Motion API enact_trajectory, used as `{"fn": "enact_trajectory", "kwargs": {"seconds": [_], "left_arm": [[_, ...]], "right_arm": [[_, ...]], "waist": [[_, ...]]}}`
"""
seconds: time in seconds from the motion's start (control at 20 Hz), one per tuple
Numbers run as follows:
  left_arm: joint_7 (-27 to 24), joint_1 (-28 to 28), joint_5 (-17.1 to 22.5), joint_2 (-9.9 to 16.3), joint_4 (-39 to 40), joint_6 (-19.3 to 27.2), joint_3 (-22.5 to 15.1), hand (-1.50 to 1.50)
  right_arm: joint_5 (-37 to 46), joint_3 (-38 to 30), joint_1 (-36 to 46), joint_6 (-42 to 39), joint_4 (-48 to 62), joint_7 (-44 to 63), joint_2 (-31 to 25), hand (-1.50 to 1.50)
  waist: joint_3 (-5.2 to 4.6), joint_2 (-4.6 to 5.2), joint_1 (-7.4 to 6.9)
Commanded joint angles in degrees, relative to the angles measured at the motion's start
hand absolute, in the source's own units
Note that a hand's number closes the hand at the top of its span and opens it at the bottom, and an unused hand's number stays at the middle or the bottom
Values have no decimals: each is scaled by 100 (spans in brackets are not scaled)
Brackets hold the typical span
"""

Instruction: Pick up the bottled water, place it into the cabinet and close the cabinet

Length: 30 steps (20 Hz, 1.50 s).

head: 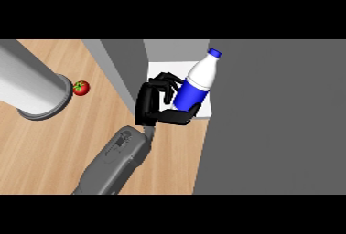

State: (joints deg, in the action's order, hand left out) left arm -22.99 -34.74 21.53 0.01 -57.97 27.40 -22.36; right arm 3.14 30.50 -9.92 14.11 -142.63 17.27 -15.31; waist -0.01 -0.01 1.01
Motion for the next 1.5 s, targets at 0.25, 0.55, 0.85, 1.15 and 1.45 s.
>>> {"fn": "enact_trajectory", "kwargs": {"seconds": [0.25, 0.55, 0.85, 1.15, 1.45], "left_arm": [[63, -1035, 694, -1, 1321, 109, 326, 150], [-283, -1474, 1134, -1, 2112, 599, 282, 150], [-797, -2020, 1111, -1, 3286, 690, 522, 150], [-1171, -2477, 1061, -1, 3994, 1101, 647, 150], [-1314, -2650, 867, -1, 4602, 1099, 593, 150]], "right_arm": [[65, 27, -455, -131, -708, 2, -155, -150], [-129, -89, -698, -143, -636, -159, -179, -150], [-270, -80, -697, -277, -674, -192, -212, -150], [-394, -161, -731, -480, -418, -570, -241, -150], [-538, -326, -1073, -630, -561, -779, -334, -150]], "waist": [[-1, 12, 53], [-1, 27, 108], [-4, 64, 193], [-6, 109, 308], [0, 94, 314]]}}
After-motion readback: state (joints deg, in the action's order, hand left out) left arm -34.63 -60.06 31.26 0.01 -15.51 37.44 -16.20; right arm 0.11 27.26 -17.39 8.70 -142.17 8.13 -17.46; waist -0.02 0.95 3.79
